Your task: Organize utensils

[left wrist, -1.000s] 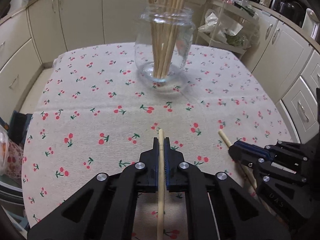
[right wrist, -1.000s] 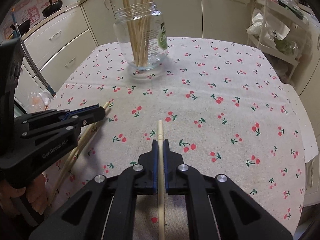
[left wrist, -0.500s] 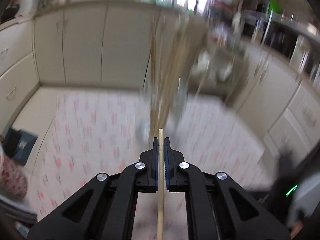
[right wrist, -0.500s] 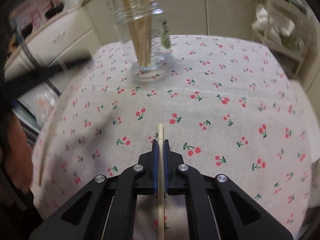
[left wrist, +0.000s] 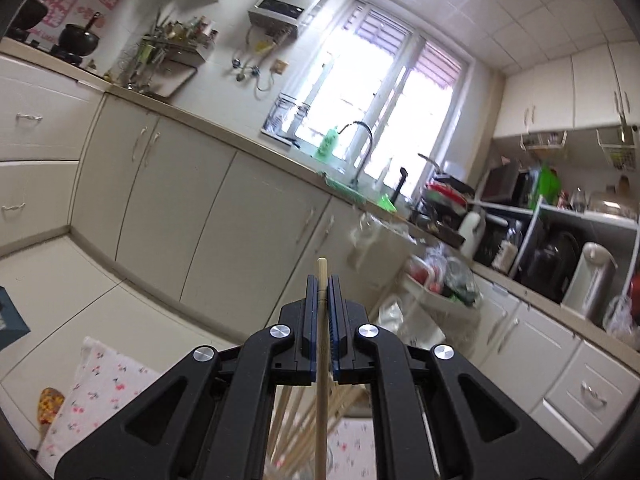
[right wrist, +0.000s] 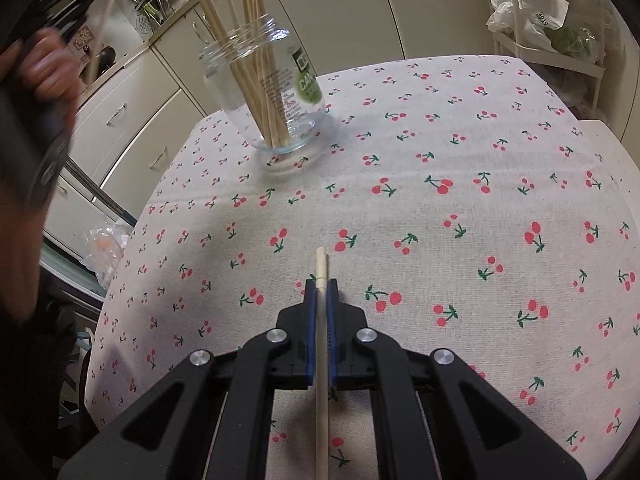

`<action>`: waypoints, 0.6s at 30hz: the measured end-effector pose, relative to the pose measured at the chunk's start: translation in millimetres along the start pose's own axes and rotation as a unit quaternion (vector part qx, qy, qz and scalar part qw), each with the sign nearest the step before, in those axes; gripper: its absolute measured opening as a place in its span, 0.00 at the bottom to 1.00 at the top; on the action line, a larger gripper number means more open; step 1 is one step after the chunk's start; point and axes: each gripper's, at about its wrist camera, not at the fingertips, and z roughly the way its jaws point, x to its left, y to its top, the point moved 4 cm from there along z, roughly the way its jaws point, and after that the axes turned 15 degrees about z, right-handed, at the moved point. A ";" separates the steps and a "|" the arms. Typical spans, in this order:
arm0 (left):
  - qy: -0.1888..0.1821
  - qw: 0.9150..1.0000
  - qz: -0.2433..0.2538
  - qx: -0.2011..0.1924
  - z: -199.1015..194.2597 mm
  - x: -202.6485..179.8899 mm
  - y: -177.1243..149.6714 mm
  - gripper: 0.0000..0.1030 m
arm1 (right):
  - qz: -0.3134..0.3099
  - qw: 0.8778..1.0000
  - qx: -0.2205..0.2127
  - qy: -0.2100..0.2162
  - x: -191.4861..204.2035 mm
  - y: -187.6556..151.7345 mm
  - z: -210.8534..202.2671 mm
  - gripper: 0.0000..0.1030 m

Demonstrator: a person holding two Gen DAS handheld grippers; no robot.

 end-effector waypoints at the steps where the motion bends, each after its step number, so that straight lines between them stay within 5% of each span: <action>1: 0.004 1.000 -0.004 -0.008 7.2 0.5 0.2 0.05 | 0.000 1.000 -0.001 0.000 0.2 -0.1 0.0 0.06; 7: 0.030 0.998 -0.001 -0.053 31.5 -3.4 5.3 0.05 | -0.001 1.000 -0.003 0.001 0.6 0.8 0.5 0.06; 18: 0.064 0.995 0.012 -0.073 53.3 -5.5 -20.2 0.05 | 0.004 1.000 -0.001 0.005 -0.5 1.2 -0.3 0.06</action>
